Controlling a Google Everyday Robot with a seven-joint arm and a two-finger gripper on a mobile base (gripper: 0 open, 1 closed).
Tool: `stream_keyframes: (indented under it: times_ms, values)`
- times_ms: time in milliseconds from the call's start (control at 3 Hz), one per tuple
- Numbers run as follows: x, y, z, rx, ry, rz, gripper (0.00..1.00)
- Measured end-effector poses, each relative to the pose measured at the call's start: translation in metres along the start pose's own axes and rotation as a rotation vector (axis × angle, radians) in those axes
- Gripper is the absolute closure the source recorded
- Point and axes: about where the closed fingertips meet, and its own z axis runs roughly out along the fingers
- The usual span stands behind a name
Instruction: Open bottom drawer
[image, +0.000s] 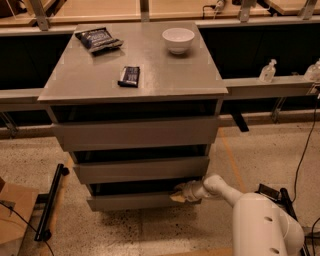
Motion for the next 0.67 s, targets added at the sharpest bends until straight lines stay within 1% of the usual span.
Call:
stream_keyframes:
  times_ms: [333, 667]
  values:
    - [-0.0031, 0.0005, -0.0031, 0.0, 0.0, 0.0, 0.88]
    - [-0.0037, 0.0007, -0.0036, 0.0, 0.0, 0.0, 0.89]
